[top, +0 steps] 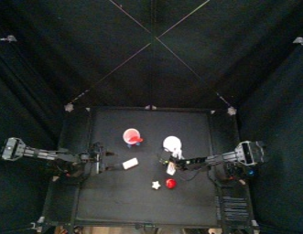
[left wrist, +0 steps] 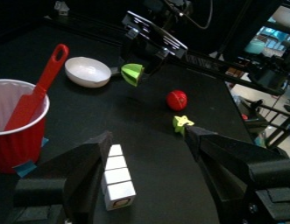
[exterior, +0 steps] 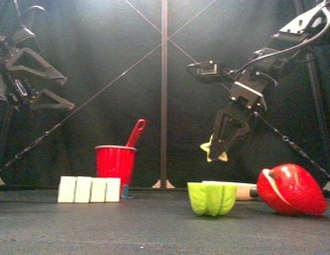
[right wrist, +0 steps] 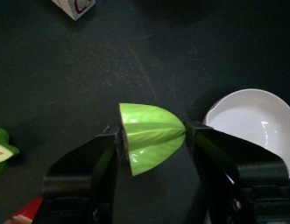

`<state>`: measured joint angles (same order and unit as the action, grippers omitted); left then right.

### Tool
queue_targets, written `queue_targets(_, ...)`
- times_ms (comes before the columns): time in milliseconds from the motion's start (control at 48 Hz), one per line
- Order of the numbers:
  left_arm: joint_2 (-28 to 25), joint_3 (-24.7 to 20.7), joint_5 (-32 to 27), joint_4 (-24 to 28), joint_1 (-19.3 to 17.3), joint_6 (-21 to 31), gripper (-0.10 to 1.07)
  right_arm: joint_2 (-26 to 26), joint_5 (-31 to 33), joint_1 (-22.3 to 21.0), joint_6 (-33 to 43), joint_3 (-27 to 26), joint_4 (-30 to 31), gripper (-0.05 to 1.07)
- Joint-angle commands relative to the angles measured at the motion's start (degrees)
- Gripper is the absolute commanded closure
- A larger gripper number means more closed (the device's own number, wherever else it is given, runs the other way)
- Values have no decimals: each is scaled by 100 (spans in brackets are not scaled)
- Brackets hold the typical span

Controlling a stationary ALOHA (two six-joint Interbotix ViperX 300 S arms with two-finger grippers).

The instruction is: Place starfruit top in pan

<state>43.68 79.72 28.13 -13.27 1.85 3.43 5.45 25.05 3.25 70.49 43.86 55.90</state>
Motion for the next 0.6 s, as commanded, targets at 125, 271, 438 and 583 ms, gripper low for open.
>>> queue_targets(125, -18, -62, 35, 9, -9, 0, -1, 114, 624, -88, 35, -70, -158, 33)
queue_targets(271, -18, -62, 35, 9, -9, 0, -1, 62, 993, -202, 44, -18, -237, 33)
queue_targets(438, -18, -70, 35, 9, -9, 0, -1, -53, 1072, -404, 316, 0, -44, 33)
queue_targets(583, -18, -70, 35, 9, -9, 0, -1, -97, 1081, -562, 844, 123, 360, 33)
